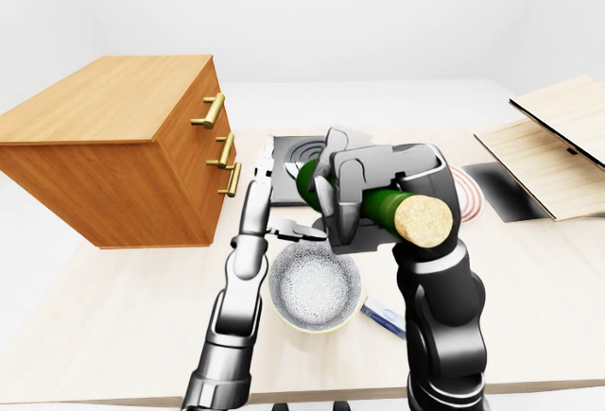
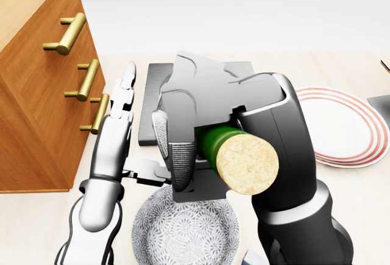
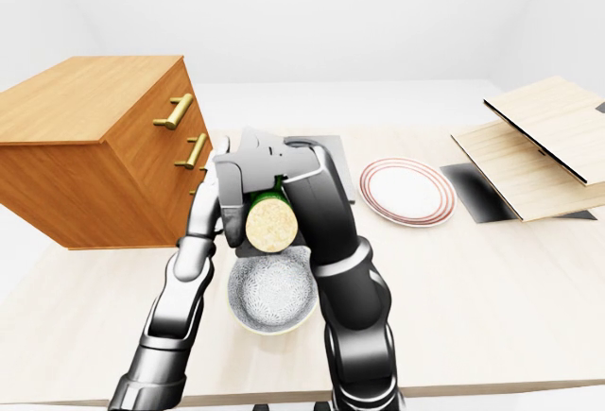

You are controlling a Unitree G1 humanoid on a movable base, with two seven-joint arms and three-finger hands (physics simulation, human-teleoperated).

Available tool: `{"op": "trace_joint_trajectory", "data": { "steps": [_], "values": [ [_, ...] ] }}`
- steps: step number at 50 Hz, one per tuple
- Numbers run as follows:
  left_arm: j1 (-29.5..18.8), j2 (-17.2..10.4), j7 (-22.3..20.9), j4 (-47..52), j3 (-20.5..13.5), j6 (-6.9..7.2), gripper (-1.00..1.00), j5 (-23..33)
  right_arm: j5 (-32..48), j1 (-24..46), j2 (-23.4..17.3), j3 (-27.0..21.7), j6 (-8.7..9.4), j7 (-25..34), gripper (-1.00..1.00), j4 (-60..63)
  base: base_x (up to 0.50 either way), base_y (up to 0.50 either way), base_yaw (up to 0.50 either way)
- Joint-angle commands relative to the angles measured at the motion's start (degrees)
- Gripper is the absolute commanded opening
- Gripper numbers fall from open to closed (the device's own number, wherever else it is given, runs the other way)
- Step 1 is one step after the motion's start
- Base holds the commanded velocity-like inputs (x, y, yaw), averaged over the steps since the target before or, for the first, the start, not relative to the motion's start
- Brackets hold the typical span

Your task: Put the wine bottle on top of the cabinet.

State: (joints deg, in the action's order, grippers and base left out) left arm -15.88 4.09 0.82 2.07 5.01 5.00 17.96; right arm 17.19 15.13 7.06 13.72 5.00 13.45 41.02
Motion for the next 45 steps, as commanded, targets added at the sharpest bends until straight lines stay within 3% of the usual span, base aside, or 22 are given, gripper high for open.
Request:
{"op": "trace_joint_trajectory", "data": {
  "steps": [1,31,45],
  "values": [
    [0.62,-0.46,0.48,-0.19,1.58,0.0,1.0,-0.66,-1.88,1.65,0.41,0.96,0.0,-5.29,-1.0,-5.65,0.0,0.0,0.0],
    [2.52,-1.01,-1.66,16.42,2.01,0.0,1.0,0.25,-2.05,1.68,0.98,1.59,0.0,-5.35,-1.0,-7.88,0.0,0.0,0.0],
    [-1.05,2.03,-0.54,13.49,5.3,0.0,1.0,2.91,-2.38,0.33,0.39,1.39,0.0,-5.29,-1.0,-5.31,0.0,0.0,0.0]
  ]
}}
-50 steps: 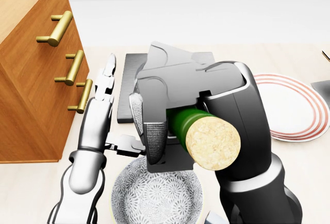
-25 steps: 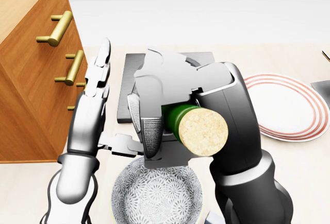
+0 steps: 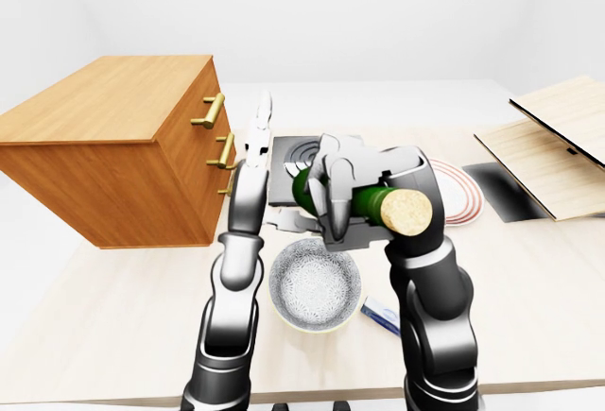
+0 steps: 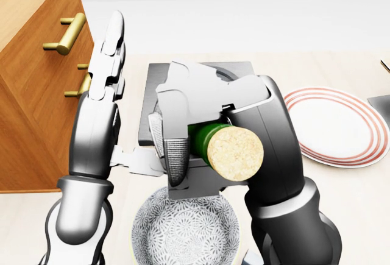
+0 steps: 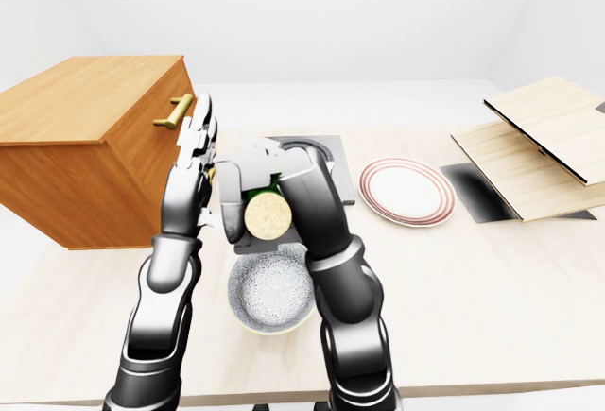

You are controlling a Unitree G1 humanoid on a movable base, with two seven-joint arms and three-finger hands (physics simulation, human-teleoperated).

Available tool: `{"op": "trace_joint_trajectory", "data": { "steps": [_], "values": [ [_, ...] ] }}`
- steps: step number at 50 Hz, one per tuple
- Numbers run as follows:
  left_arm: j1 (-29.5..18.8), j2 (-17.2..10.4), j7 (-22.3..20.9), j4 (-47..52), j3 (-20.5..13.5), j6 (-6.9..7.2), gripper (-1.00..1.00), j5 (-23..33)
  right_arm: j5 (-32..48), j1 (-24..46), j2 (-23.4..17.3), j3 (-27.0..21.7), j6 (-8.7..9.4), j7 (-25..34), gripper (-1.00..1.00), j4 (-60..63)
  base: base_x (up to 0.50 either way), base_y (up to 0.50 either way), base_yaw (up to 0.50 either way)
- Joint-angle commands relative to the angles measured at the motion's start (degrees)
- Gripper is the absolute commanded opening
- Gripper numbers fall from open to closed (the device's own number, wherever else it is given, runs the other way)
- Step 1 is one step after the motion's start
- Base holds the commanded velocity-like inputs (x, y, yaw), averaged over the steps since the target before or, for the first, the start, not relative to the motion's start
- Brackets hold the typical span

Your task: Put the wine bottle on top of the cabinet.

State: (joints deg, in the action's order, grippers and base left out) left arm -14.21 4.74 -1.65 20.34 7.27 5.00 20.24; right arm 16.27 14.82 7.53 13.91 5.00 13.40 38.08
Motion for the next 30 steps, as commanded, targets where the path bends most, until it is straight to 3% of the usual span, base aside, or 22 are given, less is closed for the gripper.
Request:
{"op": "trace_joint_trajectory", "data": {
  "steps": [1,9,15,21,22,23,24,30],
  "values": [
    [-2.82,1.53,1.93,-4.94,3.08,0.0,1.0,0.67,-1.44,0.56,-0.12,1.27,0.0,-5.28,-1.0,-2.2,0.0,0.0,0.0],
    [-2.02,2.97,1.9,-4.18,5.13,0.0,1.0,2.06,-0.75,0.0,0.11,2.78,0.0,-5.41,-1.0,-0.71,0.0,0.0,0.0],
    [-0.45,5.03,-0.06,4.47,10.13,0.0,1.0,5.69,-0.69,-0.73,0.37,3.5,0.0,-5.55,-1.0,-0.67,0.0,0.0,0.0],
    [-0.21,5.73,-0.08,1.49,10.12,0.0,1.0,4.68,-0.06,-1.25,0.43,4.39,0.0,-5.61,-1.0,0.77,0.0,0.0,0.0],
    [-0.21,5.72,-1.39,1.29,9.94,0.0,0.35,3.02,0.0,-1.13,0.44,4.35,0.0,-5.6,-1.0,0.63,0.0,0.0,0.0],
    [-0.22,5.8,-1.28,1.0,9.67,0.0,-0.5,2.25,0.0,-1.05,0.47,4.31,0.0,-5.54,-1.0,0.57,0.0,0.0,0.0],
    [-0.04,5.34,-2.39,1.25,9.75,0.0,-1.0,1.17,0.03,-0.92,0.5,4.22,0.0,-5.53,-1.0,0.51,0.0,0.0,0.0],
    [0.83,4.85,-2.99,1.62,9.97,0.0,-1.0,0.14,-0.42,-0.82,0.68,3.97,0.0,-5.57,-1.0,-0.17,0.0,0.0,0.0]
  ]
}}
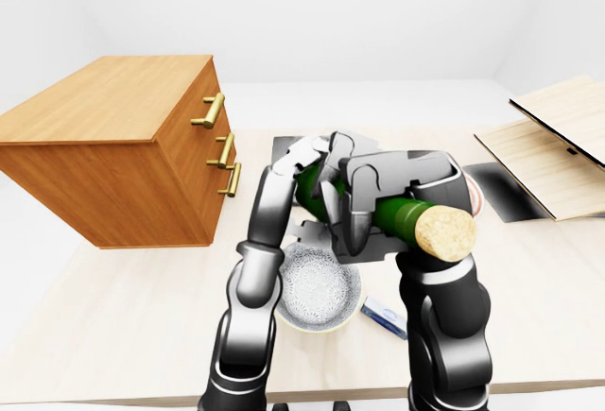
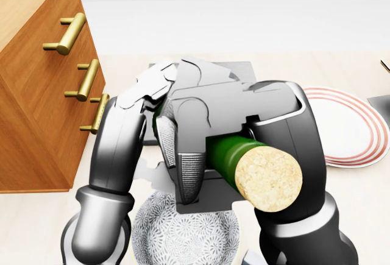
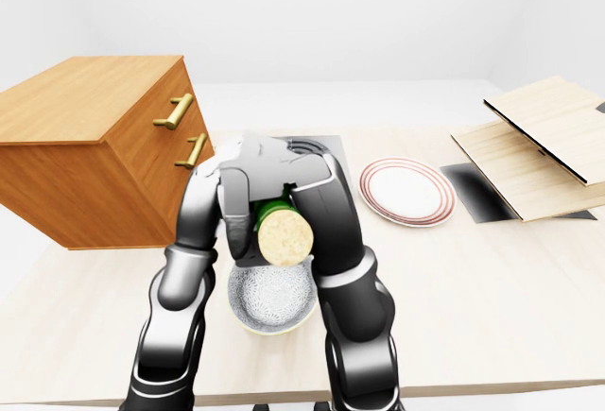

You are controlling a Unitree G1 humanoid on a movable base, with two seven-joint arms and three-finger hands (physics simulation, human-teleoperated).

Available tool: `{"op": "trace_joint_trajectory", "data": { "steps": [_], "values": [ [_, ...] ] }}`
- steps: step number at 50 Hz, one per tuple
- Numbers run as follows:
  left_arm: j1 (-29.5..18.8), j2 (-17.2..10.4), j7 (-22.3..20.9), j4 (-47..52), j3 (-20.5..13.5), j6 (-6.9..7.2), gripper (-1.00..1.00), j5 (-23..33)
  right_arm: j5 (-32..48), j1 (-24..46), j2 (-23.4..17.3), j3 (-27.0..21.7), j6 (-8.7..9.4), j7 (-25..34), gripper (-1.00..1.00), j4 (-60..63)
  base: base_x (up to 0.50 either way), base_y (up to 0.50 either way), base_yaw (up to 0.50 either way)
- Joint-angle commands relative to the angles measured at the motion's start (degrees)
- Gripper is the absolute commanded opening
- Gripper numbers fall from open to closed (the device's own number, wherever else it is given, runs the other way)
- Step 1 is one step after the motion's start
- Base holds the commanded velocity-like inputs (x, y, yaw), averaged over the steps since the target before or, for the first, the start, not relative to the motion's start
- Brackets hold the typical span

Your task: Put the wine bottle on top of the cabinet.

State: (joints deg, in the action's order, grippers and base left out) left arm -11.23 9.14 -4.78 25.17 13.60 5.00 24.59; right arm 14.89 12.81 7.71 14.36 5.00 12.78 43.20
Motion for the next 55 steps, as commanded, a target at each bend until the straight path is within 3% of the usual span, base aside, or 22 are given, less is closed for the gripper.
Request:
{"op": "trace_joint_trajectory", "data": {
  "steps": [1,27,28,29,32,41,43,49,52,55],
  "values": [
    [-2.29,0.47,0.18,-3.21,3.62,0.0,-1.0,-4.16,0.92,1.22,0.54,3.47,0.0,-5.0,-1.0,-5.35,0.0,0.0,0.0],
    [-3.0,-0.34,0.67,-8.05,1.49,0.0,-1.0,-5.13,0.48,2.09,0.55,2.67,0.0,-5.09,-1.0,-6.84,0.0,0.0,0.0],
    [-3.14,-0.35,0.61,-7.9,1.41,0.0,-1.0,-5.09,0.37,1.94,0.59,2.71,0.0,-5.11,0.36,-6.84,0.0,0.0,0.0],
    [-3.3,-0.32,0.59,-7.83,1.25,0.0,-1.0,-5.16,0.23,1.83,0.63,2.6,0.0,-5.2,1.0,-6.65,0.0,0.0,0.0],
    [-3.73,-0.41,0.58,-8.2,0.86,0.0,-1.0,-5.35,-0.03,1.35,0.5,2.51,0.0,-5.45,1.0,-5.09,0.0,0.0,0.0],
    [-6.96,-1.01,1.12,-12.06,-2.16,0.0,-1.0,-7.08,5.26,-1.24,-3.52,3.17,0.0,-5.19,1.0,16.32,0.0,0.0,0.0],
    [-8.12,-1.29,1.09,-11.99,-3.15,0.0,-1.0,-7.81,9.45,-4.17,-1.37,1.25,0.0,-1.59,1.0,16.76,0.0,0.0,0.0],
    [-10.97,-2.66,1.35,-11.5,-5.61,0.0,-1.0,-9.86,18.96,-14.87,11.42,-6.83,0.0,12.56,1.0,16.8,0.0,0.0,0.0],
    [-12.97,-3.69,1.54,-11.24,-7.34,0.0,-1.0,-11.39,18.91,-18.25,12.29,-11.89,0.0,16.47,1.0,16.8,0.0,0.0,0.0],
    [-15.2,-4.73,1.78,-10.05,-8.85,0.0,-1.0,-12.82,15.38,-21.22,12.29,-15.53,0.0,16.6,1.0,16.8,0.0,0.0,0.0]
  ]
}}
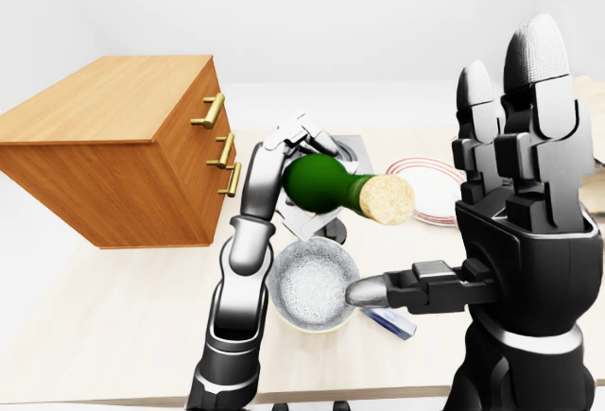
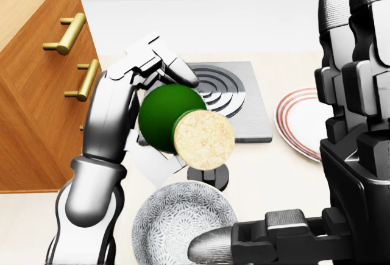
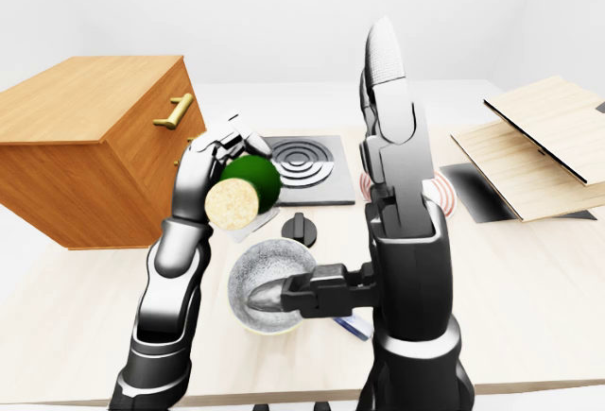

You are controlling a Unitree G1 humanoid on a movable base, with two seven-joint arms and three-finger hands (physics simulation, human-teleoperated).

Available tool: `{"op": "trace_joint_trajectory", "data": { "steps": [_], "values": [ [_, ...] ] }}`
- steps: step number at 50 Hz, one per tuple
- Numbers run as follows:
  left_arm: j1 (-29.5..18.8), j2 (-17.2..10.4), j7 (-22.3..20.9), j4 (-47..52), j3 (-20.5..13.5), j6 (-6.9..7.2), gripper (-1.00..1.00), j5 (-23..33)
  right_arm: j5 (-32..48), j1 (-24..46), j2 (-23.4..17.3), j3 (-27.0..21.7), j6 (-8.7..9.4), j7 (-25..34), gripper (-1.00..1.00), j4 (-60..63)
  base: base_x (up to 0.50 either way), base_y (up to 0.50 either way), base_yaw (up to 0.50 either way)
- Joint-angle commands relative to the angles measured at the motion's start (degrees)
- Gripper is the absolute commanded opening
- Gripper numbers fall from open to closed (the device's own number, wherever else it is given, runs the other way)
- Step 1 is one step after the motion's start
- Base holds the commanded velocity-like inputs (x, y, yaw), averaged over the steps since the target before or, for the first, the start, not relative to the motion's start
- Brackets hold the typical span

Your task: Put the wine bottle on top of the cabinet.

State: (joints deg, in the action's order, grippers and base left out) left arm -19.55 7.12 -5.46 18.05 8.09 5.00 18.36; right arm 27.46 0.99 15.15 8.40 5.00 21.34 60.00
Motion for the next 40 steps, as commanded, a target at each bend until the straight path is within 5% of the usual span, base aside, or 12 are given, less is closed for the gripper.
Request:
{"op": "trace_joint_trajectory", "data": {
  "steps": [1,4,12,16,22,31,40],
  "values": [
    [-7.27,-2.96,2.67,-2.87,-3.52,0.0,-1.0,-6.98,1.56,-10.06,4.85,-9.9,0.0,7.28,1.0,0.0,0.0,0.0,0.0],
    [-9.55,-3.91,3.09,-1.8,-4.74,0.0,-1.0,-8.34,-2.49,-12.29,4.26,-9.81,0.0,3.82,1.0,0.0,0.0,0.0,0.0],
    [-20.63,-9.27,5.85,0.76,-11.31,0.0,-1.0,-16.49,-14.18,-14.47,-7.36,-8.2,0.0,-8.58,1.0,0.0,0.0,0.0,0.0],
    [-32.37,-16.25,8.78,-3.53,-17.34,0.0,-1.0,-25.84,-17.56,-13.67,-11.25,-7.42,0.0,-12.93,1.0,0.0,0.0,0.0,0.0],
    [-43.11,-24.72,12.21,-11.14,-19.4,0.0,-1.0,-34.6,-20.02,-13.65,-13.85,-6.18,0.0,-16.37,1.0,-1.46,0.0,0.0,0.0],
    [-63.28,-37.38,11.89,-36.76,-21.07,0.0,-1.0,-42.35,-20.99,-13.12,-14.93,-5.49,0.0,-18.18,1.0,-4.3,0.0,0.0,0.0],
    [-75.94,-43.79,6.89,-62.17,-20.33,0.0,-1.0,-39.4,-21.71,-14.16,-15.12,-4.56,0.0,-19.15,1.0,-6.88,0.0,0.0,0.0]
  ]
}}
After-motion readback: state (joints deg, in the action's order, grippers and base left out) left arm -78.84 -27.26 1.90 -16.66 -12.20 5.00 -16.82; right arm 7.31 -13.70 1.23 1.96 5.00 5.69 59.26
